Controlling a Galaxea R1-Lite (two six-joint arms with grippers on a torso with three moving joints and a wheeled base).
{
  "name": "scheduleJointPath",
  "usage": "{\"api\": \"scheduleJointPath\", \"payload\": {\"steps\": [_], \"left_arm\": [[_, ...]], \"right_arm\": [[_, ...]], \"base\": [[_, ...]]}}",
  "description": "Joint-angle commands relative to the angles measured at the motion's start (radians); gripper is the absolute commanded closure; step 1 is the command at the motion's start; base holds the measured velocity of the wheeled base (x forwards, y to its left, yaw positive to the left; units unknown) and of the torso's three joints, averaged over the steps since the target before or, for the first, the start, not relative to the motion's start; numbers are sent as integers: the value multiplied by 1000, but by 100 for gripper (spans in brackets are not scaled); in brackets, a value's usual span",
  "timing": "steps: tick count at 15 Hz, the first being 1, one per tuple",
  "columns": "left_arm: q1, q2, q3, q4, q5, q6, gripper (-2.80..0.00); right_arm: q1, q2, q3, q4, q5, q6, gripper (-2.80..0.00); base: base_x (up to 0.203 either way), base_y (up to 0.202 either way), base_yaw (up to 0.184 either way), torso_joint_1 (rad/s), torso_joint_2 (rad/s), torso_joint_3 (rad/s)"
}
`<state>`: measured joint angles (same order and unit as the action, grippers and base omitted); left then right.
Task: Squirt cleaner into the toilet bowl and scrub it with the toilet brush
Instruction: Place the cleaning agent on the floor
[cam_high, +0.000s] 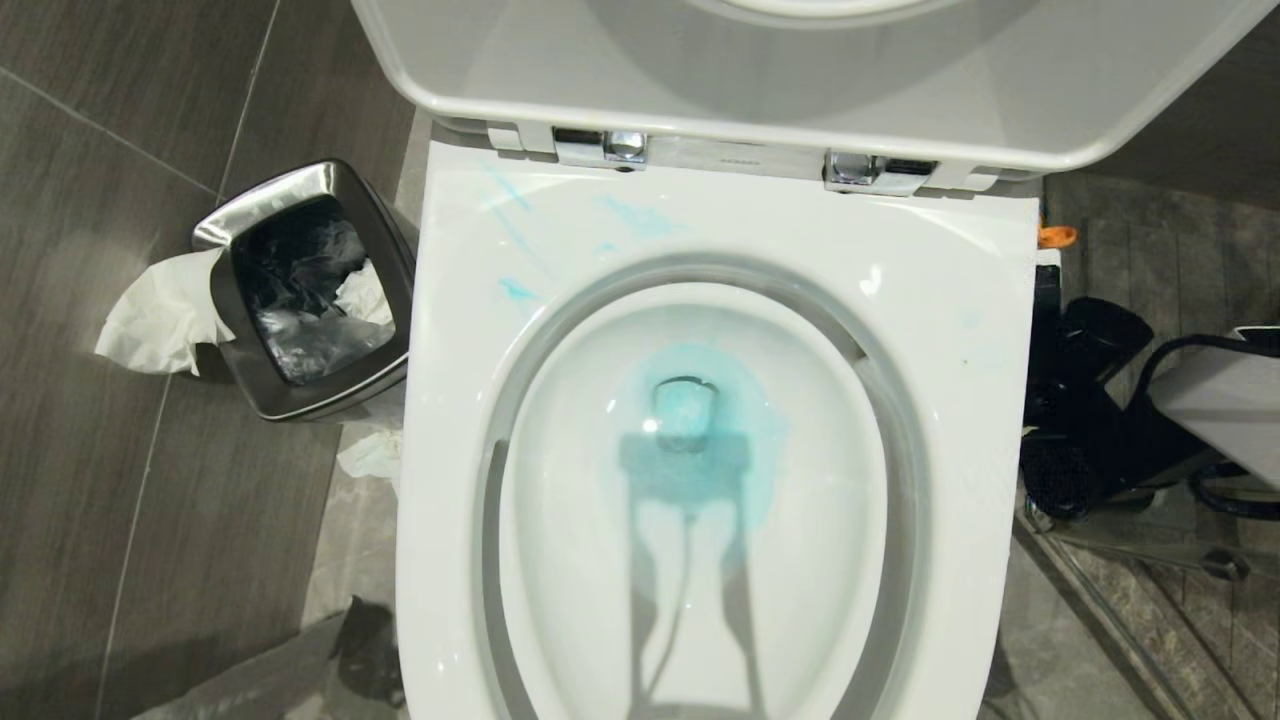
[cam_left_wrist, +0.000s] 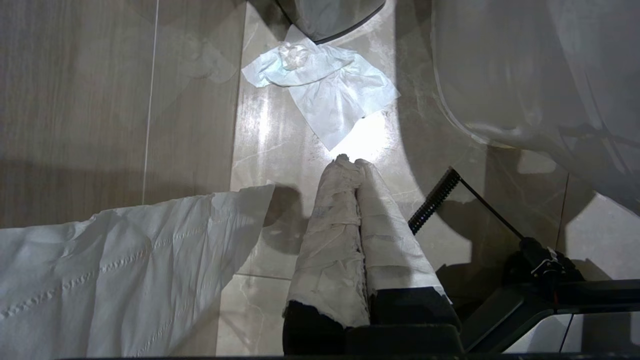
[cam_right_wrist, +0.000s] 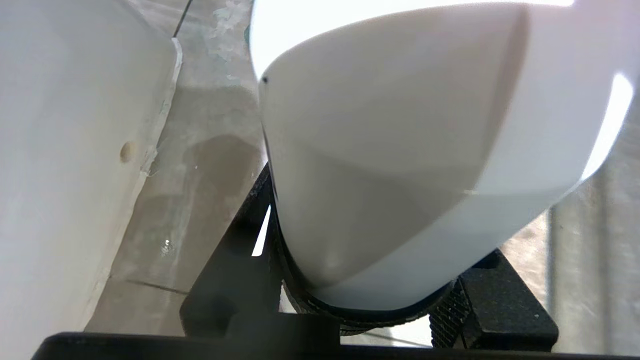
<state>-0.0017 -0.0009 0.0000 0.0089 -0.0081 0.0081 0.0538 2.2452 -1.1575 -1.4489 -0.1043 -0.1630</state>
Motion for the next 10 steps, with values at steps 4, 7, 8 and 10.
{"api": "scheduleJointPath", "payload": {"steps": [4,7,8,10], "left_arm": [[0,1,2,0,-1,6,0],[0,1,2,2,-1,9,0],[0,1,2,2,-1,9,0],[0,1,2,0,-4,13,0]], "right_arm": [[30,88,-95,-5,8,-1,0],[46,112,-139,-4,8,-4,0],[50,114,-139,-4,8,-4,0],[58,116,-142,-5,8,-4,0]], "base": [[0,0,0,0,0,0],[0,0,0,0,0,0],[0,0,0,0,0,0],[0,0,0,0,0,0]]}}
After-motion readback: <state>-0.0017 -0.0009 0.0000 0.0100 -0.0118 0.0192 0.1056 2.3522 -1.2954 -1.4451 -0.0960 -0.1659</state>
